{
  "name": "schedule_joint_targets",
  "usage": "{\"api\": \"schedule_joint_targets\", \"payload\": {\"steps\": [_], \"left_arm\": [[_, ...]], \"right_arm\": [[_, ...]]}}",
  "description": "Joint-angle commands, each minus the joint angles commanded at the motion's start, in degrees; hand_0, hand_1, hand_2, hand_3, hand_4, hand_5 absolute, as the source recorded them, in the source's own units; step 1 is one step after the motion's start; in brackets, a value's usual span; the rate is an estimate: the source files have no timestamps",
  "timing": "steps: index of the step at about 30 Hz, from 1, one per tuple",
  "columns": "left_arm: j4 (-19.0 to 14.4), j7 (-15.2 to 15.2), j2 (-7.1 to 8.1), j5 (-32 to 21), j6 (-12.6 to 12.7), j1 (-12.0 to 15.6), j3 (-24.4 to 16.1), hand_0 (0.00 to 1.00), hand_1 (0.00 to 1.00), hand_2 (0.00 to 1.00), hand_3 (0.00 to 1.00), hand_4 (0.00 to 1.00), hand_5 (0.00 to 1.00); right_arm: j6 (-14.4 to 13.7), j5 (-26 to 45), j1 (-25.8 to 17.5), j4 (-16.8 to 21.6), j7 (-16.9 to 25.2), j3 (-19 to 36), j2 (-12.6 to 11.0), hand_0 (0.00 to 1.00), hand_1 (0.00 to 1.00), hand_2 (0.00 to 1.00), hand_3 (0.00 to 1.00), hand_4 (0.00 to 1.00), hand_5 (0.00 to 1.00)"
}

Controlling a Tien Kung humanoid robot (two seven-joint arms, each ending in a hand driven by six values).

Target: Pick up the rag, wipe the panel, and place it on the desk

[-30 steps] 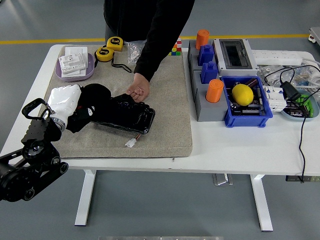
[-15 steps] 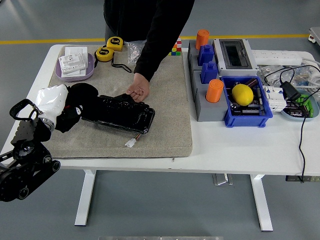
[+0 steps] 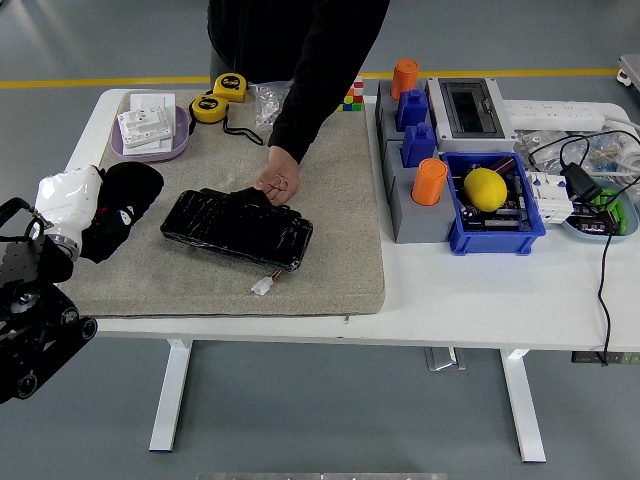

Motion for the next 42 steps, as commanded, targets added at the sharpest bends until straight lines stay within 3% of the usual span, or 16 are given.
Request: {"api": "schedule_joint_targets", "payload": {"steps": [6, 14, 15, 20, 21, 26, 27, 32, 33, 38, 39, 42], "left_arm": [[2.42, -1.92, -0.29, -1.27, 1.83, 0.56, -0.73, 0.227, 0.142, 0.328, 0.418, 0.428, 0.002], [8.05, -7.86, -1.16, -6.17, 6.85, 1.12, -0.29, 0.232, 0.146, 0.327, 0.417, 0.426, 0.002], [8.53, -8.45, -1.31, -6.59, 7.21, 1.2, -0.37, 0.301, 0.269, 0.389, 0.462, 0.488, 0.002], [10.24, -10.05, -1.59, -8.52, 7.29, 1.41, 0.01, 0.301, 0.269, 0.389, 0.462, 0.488, 0.002], [10.56, -10.15, -1.65, -8.73, 7.16, 1.38, 0.15, 0.308, 0.352, 0.455, 0.495, 0.448, 0.002], [11.4, -10.32, -2.02, -9.38, 6.43, 1.57, 0.91, 0.308, 0.352, 0.455, 0.495, 0.448, 0.002], [11.43, -10.26, -2.1, -9.35, 6.24, 1.6, 1.02, 0.357, 0.475, 0.521, 0.544, 0.511, 0.175], [11.36, -10.19, -2.41, -9.12, 5.85, 1.66, 1.13, 0.357, 0.475, 0.521, 0.544, 0.511, 0.175], [11.36, -10.19, -2.42, -8.97, 5.76, 1.66, 1.13, 0.401, 0.545, 0.56, 0.559, 0.62, 0.203], [11.53, -10.29, -2.36, -8.95, 5.26, 1.59, 1.19, 0.401, 0.545, 0.56, 0.559, 0.62, 0.203], [11.56, -10.21, -2.34, -9.07, 5.09, 1.57, 1.25, 0.435, 0.637, 0.615, 0.582, 0.775, 0.311], [11.62, -10.39, -2.32, -9.13, 4.96, 1.61, 1.31, 0.435, 0.637, 0.615, 0.582, 0.775, 0.311]], "right_arm": [[-0.09, -0.3, -0.05, 0.09, -0.06, 0.52, -0.01, 0.748, 0.694, 0.703, 0.627, 0.998, 0.553], [-0.25, -0.57, 0.1, 0.33, -0.13, 0.74, 0.01, 0.747, 0.694, 0.703, 0.627, 0.998, 0.556], [-0.27, -0.64, 0.11, 0.36, -0.13, 0.81, 0.02, 0.747, 0.694, 0.703, 0.627, 0.998, 0.556], [-0.36, -0.84, 0.16, 0.47, -0.15, 1.12, 0.03, 0.747, 0.694, 0.703, 0.627, 0.998, 0.556], [-0.36, -0.86, 0.16, 0.48, -0.14, 1.17, 0.04, 0.747, 0.694, 0.703, 0.626, 0.998, 0.555], [-0.36, -0.78, 0.19, 0.44, -0.14, 1.06, 0.1, 0.747, 0.694, 0.703, 0.626, 0.998, 0.555], [-0.34, -0.81, 0.2, 0.44, -0.15, 1.03, 0.1, 0.748, 0.694, 0.703, 0.625, 0.998, 0.554], [-0.35, -0.74, 0.31, 0.42, -0.11, 0.96, 0.09, 0.748, 0.694, 0.703, 0.625, 0.998, 0.554], [-0.36, -0.7, 0.33, 0.42, -0.11, 0.93, 0.07, 0.747, 0.694, 0.703, 0.625, 0.998, 0.555], [-0.35, -0.74, 0.34, 0.38, -0.1, 0.97, 0.14, 0.747, 0.694, 0.703, 0.625, 0.998, 0.555], [-0.33, -0.68, 0.34, 0.35, -0.1, 0.96, 0.16, 0.747, 0.694, 0.703, 0.624, 0.998, 0.552], [-0.33, -0.69, 0.33, 0.34, -0.11, 0.94, 0.18, 0.747, 0.694, 0.703, 0.624, 0.998, 0.552]]}}
